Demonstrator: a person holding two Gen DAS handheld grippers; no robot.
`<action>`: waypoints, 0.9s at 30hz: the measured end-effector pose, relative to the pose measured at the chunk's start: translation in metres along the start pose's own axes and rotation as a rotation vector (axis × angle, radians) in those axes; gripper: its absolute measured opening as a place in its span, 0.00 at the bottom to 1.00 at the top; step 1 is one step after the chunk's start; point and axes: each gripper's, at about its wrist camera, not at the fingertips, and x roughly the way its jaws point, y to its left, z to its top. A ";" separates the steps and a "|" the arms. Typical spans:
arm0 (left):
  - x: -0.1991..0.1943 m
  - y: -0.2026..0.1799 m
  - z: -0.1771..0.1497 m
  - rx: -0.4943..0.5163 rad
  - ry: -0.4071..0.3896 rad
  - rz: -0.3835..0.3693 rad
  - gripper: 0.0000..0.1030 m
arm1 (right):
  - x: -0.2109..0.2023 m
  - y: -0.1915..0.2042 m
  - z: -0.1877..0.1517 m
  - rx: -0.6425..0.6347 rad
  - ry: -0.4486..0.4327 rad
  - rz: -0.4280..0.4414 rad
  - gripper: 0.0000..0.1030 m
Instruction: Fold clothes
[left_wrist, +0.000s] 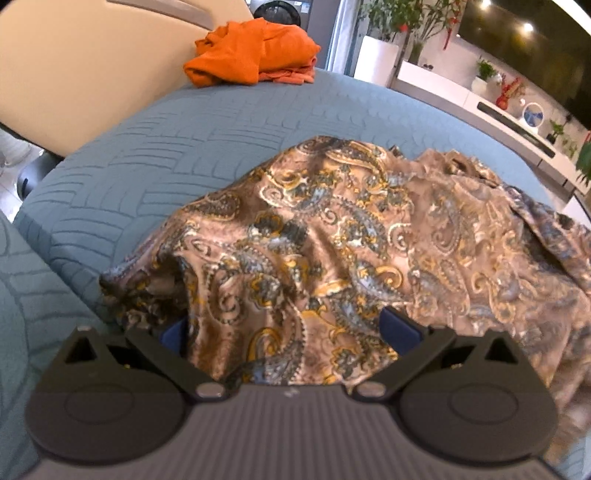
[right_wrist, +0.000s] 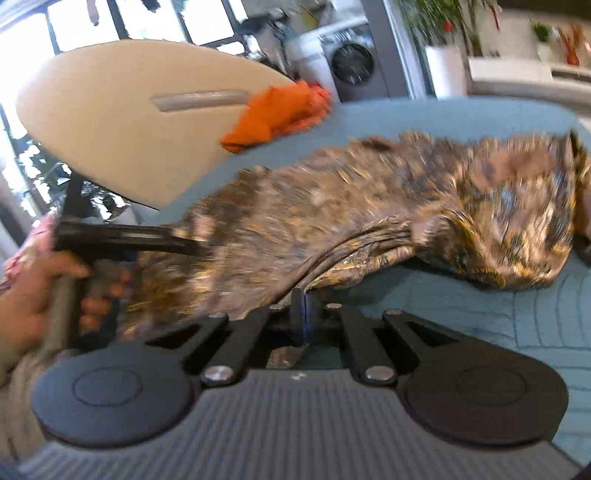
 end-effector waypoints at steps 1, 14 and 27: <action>0.000 -0.001 0.000 0.004 -0.001 0.002 1.00 | -0.019 0.011 -0.001 -0.019 -0.038 0.019 0.04; -0.001 -0.008 0.002 0.033 -0.007 0.029 1.00 | -0.031 0.029 -0.027 -0.180 0.340 -0.023 0.08; 0.000 -0.010 0.000 0.034 -0.012 0.022 1.00 | 0.017 -0.013 0.044 -0.205 0.095 -0.290 0.65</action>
